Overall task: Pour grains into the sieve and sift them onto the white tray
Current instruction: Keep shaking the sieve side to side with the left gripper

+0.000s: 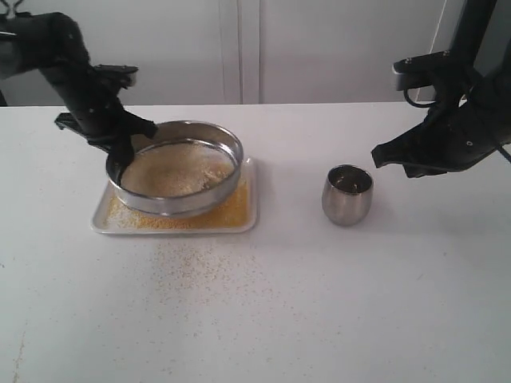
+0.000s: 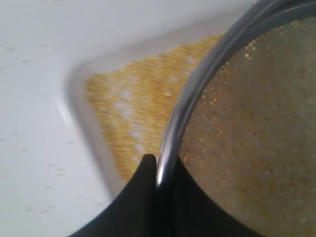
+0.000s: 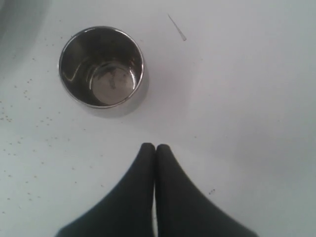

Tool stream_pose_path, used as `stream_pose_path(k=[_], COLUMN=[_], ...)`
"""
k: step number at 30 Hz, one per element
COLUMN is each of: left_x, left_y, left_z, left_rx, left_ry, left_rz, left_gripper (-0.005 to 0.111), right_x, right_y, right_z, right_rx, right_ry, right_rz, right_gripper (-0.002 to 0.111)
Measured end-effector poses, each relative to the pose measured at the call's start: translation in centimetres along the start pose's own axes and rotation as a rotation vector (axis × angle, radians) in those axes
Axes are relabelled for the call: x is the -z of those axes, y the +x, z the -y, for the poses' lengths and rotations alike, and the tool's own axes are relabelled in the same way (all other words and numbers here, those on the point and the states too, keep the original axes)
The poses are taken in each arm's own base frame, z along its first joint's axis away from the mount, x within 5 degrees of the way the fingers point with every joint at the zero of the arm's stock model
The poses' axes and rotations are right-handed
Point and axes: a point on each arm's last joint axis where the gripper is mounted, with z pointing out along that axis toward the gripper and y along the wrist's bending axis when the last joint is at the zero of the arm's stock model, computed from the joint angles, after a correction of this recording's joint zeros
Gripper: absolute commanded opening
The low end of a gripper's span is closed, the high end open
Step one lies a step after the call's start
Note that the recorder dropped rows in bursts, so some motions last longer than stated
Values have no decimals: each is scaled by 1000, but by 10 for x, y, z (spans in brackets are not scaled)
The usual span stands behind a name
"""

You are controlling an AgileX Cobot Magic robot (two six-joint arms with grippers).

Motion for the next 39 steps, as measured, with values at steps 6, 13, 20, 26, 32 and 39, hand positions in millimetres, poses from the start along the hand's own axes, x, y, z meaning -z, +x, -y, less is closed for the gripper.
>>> stream_pose_path(k=[6,13,20,26,32,39], left_x=[4,7,-3,7,30,24], left_y=[-8,-4,-4,-5,-1,-1], left_z=[-6,-6,10,-8,-38,1], left_rx=[-3,82,-20,-20,71,-5], left_ry=[33,114,38,6,-60,5], left_rz=[95,62,32,67,80,26], left_gripper=[0,0,0,0,0,0], right_x=[0,0,0,0,0,0], right_y=[0,0,0,0,0,0], right_z=[0,0,0,0,0,0], right_rx=[0,0,0,0,0,0], right_ry=[0,0,0,0,0,0], right_rz=[0,0,0,0,0,0], right_gripper=[0,0,0,0,0,0])
